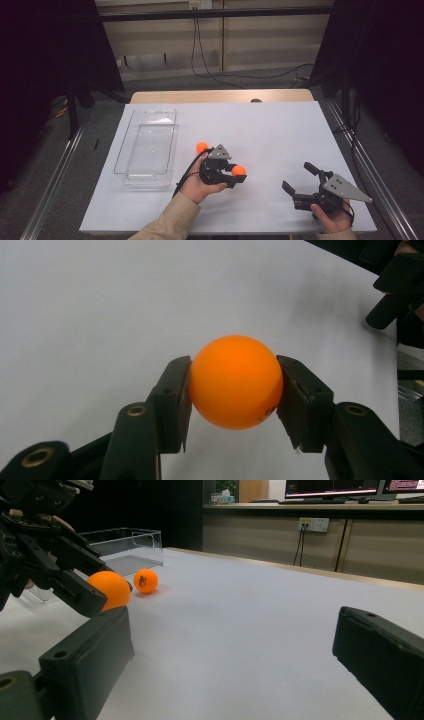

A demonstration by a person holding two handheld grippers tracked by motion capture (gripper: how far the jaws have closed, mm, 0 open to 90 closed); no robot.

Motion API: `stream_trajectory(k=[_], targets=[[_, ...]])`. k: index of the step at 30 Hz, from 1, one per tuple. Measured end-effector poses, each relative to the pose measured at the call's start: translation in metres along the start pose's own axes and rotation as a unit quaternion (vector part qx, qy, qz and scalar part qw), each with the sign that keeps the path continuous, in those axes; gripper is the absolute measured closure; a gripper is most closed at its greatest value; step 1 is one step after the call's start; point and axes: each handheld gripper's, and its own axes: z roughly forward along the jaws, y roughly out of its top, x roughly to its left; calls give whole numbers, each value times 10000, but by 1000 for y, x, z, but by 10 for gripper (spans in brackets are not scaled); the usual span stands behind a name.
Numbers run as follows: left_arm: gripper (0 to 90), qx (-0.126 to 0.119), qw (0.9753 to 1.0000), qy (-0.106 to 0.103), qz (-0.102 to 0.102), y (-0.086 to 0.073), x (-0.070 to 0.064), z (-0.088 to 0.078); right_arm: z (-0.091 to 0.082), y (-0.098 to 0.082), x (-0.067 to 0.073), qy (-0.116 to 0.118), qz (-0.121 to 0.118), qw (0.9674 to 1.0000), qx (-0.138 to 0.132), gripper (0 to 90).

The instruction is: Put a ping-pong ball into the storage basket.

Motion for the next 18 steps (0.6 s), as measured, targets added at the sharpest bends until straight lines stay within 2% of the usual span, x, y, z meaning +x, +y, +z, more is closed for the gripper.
stream_trajectory(k=[18], targets=[[508,20,10000,41,-74,1,5,-6,0,0,0,-1,21,10000,-17,19]])
